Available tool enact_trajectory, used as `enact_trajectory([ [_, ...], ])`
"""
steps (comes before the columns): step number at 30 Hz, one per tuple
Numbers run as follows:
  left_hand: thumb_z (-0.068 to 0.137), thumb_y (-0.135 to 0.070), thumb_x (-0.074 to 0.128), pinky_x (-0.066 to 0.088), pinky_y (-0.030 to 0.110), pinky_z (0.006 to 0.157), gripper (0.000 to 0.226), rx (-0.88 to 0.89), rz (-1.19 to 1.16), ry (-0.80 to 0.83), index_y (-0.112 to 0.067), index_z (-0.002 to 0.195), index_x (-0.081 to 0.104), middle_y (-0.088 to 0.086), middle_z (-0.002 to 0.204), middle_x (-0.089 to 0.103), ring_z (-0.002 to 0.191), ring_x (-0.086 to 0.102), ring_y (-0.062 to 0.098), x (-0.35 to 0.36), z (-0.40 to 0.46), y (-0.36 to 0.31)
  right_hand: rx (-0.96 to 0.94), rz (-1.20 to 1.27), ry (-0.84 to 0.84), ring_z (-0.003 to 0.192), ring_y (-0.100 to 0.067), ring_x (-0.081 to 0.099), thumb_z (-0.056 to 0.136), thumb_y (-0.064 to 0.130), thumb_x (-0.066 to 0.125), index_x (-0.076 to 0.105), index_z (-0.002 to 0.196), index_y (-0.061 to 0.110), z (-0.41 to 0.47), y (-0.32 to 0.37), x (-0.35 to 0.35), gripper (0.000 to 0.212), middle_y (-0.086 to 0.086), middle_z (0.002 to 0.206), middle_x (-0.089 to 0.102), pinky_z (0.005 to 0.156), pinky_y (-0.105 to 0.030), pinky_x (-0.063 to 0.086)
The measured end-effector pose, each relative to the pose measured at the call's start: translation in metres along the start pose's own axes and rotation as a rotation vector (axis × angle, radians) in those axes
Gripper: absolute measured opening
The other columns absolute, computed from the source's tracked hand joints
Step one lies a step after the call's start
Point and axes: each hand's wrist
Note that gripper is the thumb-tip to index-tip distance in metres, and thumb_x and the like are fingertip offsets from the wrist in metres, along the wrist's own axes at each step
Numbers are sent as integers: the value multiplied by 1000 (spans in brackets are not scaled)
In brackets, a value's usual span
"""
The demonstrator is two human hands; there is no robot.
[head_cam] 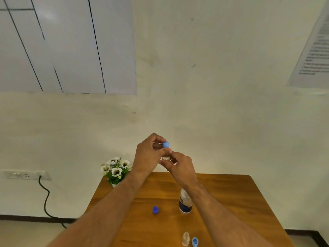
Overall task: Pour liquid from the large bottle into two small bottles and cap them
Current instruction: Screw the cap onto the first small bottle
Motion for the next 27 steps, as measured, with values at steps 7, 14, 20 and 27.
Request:
enact_trajectory([
  [7, 74, -21, 85, 50, 7, 66, 27, 2, 2, -16, -34, 89, 68, -19, 85, 72, 78, 68, -4, 0, 8, -13, -25, 47, -14, 77, -16, 65, 85, 42, 73, 70, 121, 21, 7, 7, -11, 41, 1, 87, 68, 74, -37, 57],
  [14, 74, -20, 85, 56, 13, 73, 28, 53, 29, -25, -30, 95, 68, -11, 89, 73, 81, 70, 0, 7, 13, -18, -13, 64, -33, 74, -18, 64, 87, 46, 69, 70, 117, 17, 10, 16, -16, 42, -1, 84, 66, 71, -39, 57],
  [20, 80, -15, 77, 58, 19, 80, 29, 104, 27, 27, -35, 99, 67, -15, 102, 66, 89, 67, 1, 10, 20, -27, -42, 57, -63, 71, -23, 62, 89, 43, 67, 71, 113, 17, 15, 20, -25, 36, -5, 79, 64, 69, -44, 54],
  [27, 87, -8, 69, 55, 16, 77, 34, 46, -129, 64, -29, 113, 63, -4, 110, 70, 87, 72, 8, 8, 27, -34, -70, 71, -76, 71, -21, 65, 88, 44, 68, 71, 116, 19, 22, 26, -31, 37, -3, 80, 66, 70, -43, 56],
])
Point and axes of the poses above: each hand's wrist, its own z-axis towards the middle knuckle, its own x-axis out of the palm, y = z × x
